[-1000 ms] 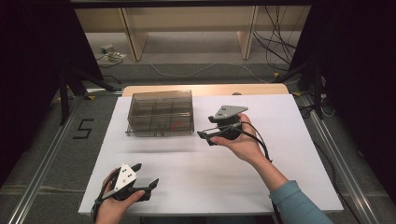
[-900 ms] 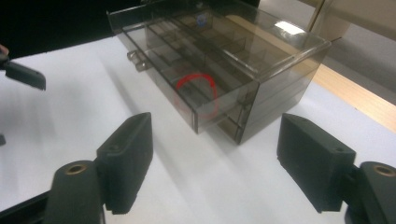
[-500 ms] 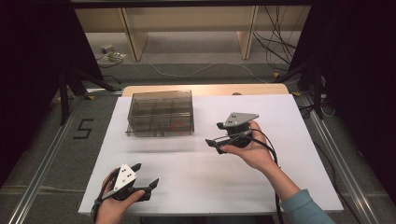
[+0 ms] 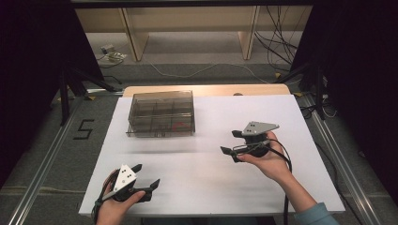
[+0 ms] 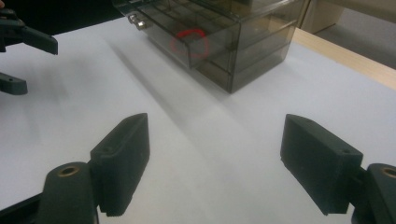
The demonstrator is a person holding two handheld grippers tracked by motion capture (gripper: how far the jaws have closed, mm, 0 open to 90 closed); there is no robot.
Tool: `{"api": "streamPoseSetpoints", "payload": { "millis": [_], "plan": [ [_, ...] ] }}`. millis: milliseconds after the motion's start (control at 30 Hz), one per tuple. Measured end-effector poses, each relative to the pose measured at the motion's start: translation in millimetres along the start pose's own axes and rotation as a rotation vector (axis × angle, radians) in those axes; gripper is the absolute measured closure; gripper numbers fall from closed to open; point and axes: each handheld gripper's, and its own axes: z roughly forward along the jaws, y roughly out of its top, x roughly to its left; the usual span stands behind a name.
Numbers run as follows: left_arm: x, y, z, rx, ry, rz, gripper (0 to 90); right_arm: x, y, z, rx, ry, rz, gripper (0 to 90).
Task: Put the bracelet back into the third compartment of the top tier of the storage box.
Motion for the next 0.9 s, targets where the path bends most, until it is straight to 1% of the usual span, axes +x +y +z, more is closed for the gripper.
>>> {"api": "streamPoseSetpoints", "payload": {
  "millis": [133, 333, 567, 733, 800, 833, 867, 900],
  "plan": [
    [-0.1, -0.1, 0.1, 0.0, 0.001, 0.001, 15.9, -1.5, -14.0, -8.8, -0.005, -0.01, 0.015, 24.2],
    [-1.0, 0.0, 0.3, 0.001, -0.002, 0.001, 15.9, -1.7, -34.1, -21.7, -0.031, -0.028, 0.039, 24.2],
    [-2.1, 0.3, 0.7, 0.001, -0.006, 0.006, 16.0, -0.8, -59.2, -34.3, -0.048, -0.031, 0.069, 23.9],
    [-3.4, 1.2, 0.1, -0.003, -0.016, 0.006, 16.0, 1.4, -73.3, -41.6, -0.061, -0.03, 0.095, 23.9],
    [-7.2, 3.8, 0.0, -0.011, -0.031, -0.007, 15.9, 3.2, -76.6, -43.0, -0.057, -0.028, 0.098, 23.8],
    [-11.2, 6.1, 0.9, -0.016, -0.041, -0.013, 15.9, 4.0, -77.8, -43.5, -0.058, -0.024, 0.098, 23.8],
    [-16.9, 9.2, 2.5, -0.02, -0.056, -0.013, 15.9, 5.0, -78.9, -44.2, -0.058, -0.022, 0.099, 23.7],
    [-24.2, 13.1, 5.3, -0.025, -0.085, -0.019, 15.8, 5.7, -79.4, -45.3, -0.056, -0.025, 0.099, 23.6]
  ]
}}
